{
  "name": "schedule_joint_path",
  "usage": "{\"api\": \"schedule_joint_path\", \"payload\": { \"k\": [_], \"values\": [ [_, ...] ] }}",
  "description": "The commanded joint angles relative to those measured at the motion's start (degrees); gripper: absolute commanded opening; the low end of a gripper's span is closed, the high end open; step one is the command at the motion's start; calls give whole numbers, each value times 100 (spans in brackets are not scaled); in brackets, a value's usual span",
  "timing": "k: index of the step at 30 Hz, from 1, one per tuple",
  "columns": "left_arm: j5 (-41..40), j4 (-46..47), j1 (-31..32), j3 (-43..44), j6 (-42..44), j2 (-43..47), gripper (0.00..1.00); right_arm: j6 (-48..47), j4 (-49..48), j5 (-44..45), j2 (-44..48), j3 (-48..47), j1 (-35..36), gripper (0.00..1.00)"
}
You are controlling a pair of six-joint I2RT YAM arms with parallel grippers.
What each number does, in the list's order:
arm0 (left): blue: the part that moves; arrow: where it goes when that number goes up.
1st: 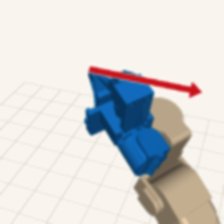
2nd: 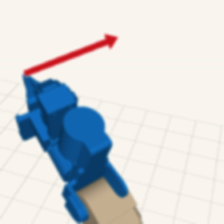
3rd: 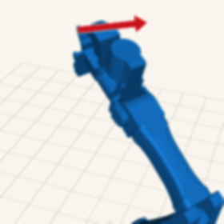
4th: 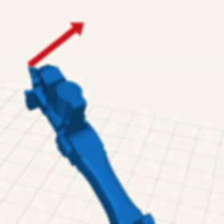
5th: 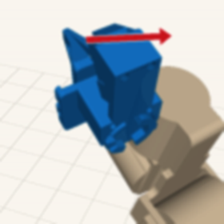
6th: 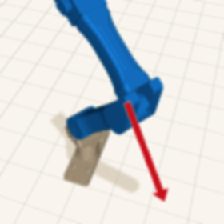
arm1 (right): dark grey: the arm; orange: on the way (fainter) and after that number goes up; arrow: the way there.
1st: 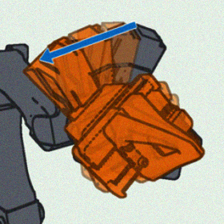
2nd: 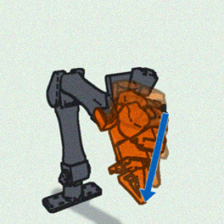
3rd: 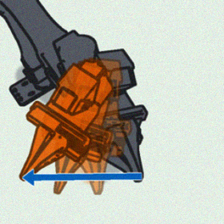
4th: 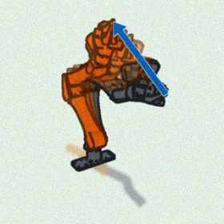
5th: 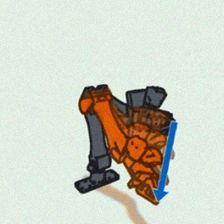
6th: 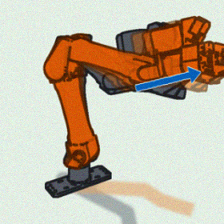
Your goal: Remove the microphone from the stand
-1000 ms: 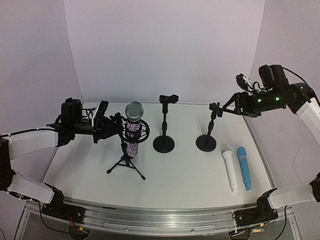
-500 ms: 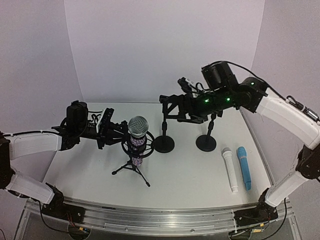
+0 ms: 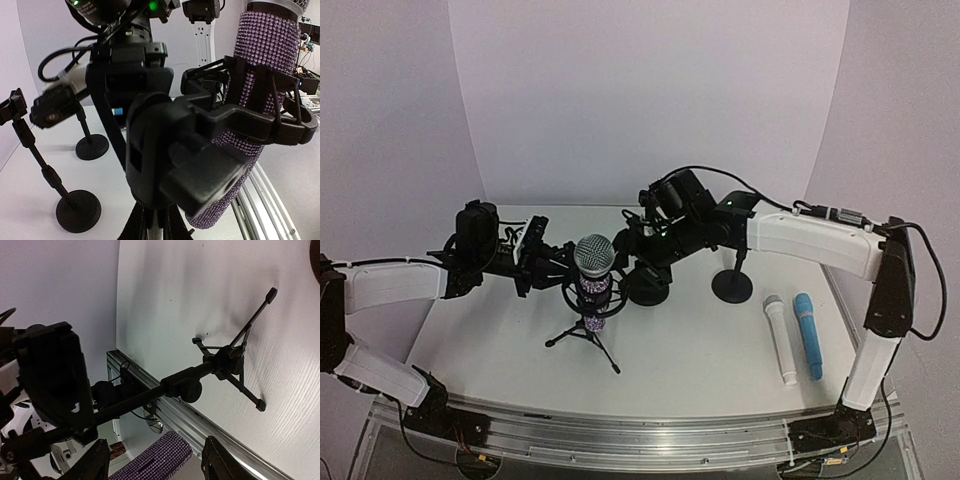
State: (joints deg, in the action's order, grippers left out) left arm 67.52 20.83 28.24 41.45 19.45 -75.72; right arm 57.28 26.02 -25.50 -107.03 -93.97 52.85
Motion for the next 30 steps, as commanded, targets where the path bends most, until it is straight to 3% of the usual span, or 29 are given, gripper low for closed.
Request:
{"api": "schedule_joint_path", "payload": {
  "k": [1, 13, 30],
  "values": [
    [76, 55, 24, 218, -352, -128, 0, 741, -701, -244, -103, 364, 2, 59],
    [-84, -57, 27, 295, -398, -190, 0, 2059, -3496, -844, -648, 1164, -32, 48],
    [173, 246, 25, 223, -504, -349, 0, 2730, -4531, -1058, -673, 1980, -34, 31]
  ]
}}
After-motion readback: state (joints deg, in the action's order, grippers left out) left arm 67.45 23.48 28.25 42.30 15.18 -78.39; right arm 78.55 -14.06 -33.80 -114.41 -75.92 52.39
